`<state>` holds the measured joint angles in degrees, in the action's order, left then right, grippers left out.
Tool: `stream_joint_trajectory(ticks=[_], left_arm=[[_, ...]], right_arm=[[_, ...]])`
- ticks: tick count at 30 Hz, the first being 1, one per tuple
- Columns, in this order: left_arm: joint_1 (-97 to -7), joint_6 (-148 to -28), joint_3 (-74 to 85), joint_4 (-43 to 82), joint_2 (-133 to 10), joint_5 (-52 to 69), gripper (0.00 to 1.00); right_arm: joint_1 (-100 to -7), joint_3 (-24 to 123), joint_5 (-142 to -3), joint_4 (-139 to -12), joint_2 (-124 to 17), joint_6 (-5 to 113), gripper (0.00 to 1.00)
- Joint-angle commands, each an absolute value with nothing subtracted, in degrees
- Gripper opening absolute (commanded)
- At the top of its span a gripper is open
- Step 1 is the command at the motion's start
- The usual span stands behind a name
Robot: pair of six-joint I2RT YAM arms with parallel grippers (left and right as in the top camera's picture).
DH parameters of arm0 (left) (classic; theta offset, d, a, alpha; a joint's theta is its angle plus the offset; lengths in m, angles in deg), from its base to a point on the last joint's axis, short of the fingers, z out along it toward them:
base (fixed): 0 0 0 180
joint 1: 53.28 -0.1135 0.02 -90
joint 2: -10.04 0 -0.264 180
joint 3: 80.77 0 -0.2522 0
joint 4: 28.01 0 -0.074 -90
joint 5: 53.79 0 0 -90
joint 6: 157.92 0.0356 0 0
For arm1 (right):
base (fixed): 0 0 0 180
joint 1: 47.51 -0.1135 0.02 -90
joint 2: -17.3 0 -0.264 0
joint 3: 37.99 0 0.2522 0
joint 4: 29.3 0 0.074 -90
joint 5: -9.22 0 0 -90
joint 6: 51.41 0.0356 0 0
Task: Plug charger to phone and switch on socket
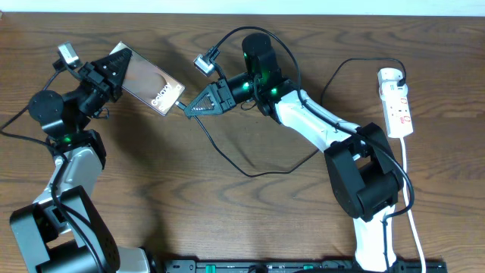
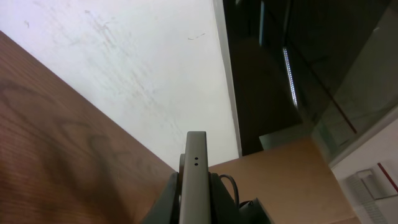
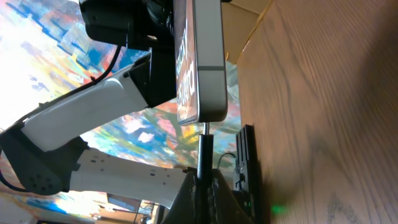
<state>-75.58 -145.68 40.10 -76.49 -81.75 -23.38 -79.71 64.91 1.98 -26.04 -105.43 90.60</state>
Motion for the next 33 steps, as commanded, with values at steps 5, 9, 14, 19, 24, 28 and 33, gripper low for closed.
stream_joint_trajectory(ticks=[5,9,14,19,24,28,33], left_arm=[[-77.5,-144.5,39.5,-77.5,-80.9,-22.4,0.07],[-77.6,-144.7,39.5,-77.6,-80.9,-23.4,0.07],[-77.6,-145.7,39.5,-77.6,-80.9,-23.3,0.07],[-77.5,-146.7,39.5,-77.9,-80.9,-23.4,0.08],[-77.0,-147.7,39.5,-80.9,-80.9,-23.8,0.07],[-77.0,-147.7,39.5,-80.8,-80.9,-24.1,0.07],[-77.0,-147.5,39.5,-80.8,-80.9,-24.8,0.07]], right_arm=[[-80.1,65.5,4.9,-25.6,-105.2,90.6,0.01],[-80.1,65.5,4.9,-25.6,-105.2,90.6,0.01],[-80.1,65.5,4.7,-25.6,-105.2,90.6,0.01],[-80.1,65.5,3.7,-25.7,-105.2,90.7,0.01],[-80.2,65.5,3.5,-25.7,-105.2,91.9,0.01],[-80.2,65.5,3.6,-25.5,-105.2,91.9,0.01],[-80.2,65.5,3.6,-24.2,-105.2,92.0,0.01]])
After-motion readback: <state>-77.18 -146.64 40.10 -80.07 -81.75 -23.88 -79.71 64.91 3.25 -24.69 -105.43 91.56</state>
